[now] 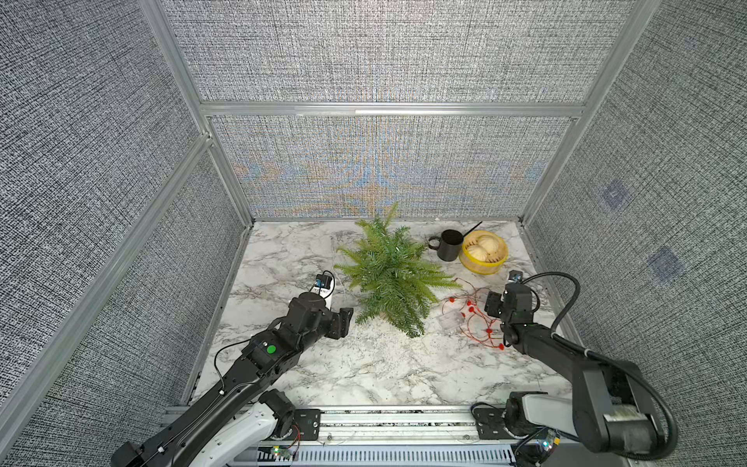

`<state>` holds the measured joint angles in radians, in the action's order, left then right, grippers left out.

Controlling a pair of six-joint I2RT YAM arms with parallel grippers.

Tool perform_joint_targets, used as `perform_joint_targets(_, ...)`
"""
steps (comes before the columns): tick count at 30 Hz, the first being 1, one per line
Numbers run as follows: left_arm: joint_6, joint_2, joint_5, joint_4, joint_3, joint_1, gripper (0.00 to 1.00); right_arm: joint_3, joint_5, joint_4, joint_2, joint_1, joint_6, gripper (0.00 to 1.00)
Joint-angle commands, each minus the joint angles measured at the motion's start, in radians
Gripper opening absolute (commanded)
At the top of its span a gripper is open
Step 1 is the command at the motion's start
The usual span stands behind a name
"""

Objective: Remove string lights from the small christmas tree
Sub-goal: Place the light string at the center of the board, then reset both arms

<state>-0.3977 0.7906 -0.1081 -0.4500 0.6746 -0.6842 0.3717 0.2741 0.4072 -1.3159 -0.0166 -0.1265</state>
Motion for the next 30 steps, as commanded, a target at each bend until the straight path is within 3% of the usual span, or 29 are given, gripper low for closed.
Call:
perform_joint_targets(1,-0.023,0.001,-0.057,0.015,-0.016,0.009,0.73,-0.038,-0.046,0.37,-0.055,0.004,0.034,0.71)
perform_joint_targets(4,-0.044,0.007,-0.112,0.029,-0.034,0.017,0.74,-0.036,-0.059,0.461,-0.127,0.003,0.048,0.71)
perform_joint_targets(8,-0.055,0.013,-0.172,0.063,-0.062,0.03,0.74,0.027,-0.132,0.35,-0.152,-0.007,0.086,0.71)
perform_joint_targets(10,-0.057,0.019,-0.216,0.078,-0.076,0.041,0.74,-0.016,-0.143,0.549,-0.235,-0.025,0.119,0.72)
perform_joint_targets(13,-0.05,0.035,-0.272,0.121,-0.101,0.063,0.74,0.028,-0.11,0.389,-0.197,-0.028,0.104,0.75)
perform_joint_targets(15,-0.037,0.048,-0.318,0.162,-0.118,0.095,0.74,-0.009,-0.111,0.517,-0.231,-0.031,0.114,0.76)
perform_joint_targets(16,-0.035,0.055,-0.337,0.183,-0.125,0.129,0.75,-0.003,-0.106,0.495,-0.223,-0.033,0.116,0.81)
perform_joint_targets(17,-0.034,0.069,-0.34,0.196,-0.123,0.17,0.75,0.006,-0.104,0.458,-0.21,-0.034,0.113,0.98)
perform_joint_targets(18,-0.039,0.089,-0.348,0.206,-0.113,0.225,0.76,0.017,-0.101,0.415,-0.197,-0.036,0.11,0.99)
perform_joint_targets(20,-0.022,0.135,-0.387,0.245,-0.094,0.308,0.78,0.008,-0.102,0.44,-0.203,-0.037,0.116,0.99)
perform_joint_targets(24,0.142,0.234,-0.487,0.411,-0.08,0.398,0.84,-0.005,-0.098,0.497,-0.223,-0.041,0.12,0.99)
perform_joint_targets(30,0.246,0.384,-0.341,0.596,-0.111,0.576,0.85,0.002,-0.094,0.471,-0.214,-0.041,0.119,0.99)
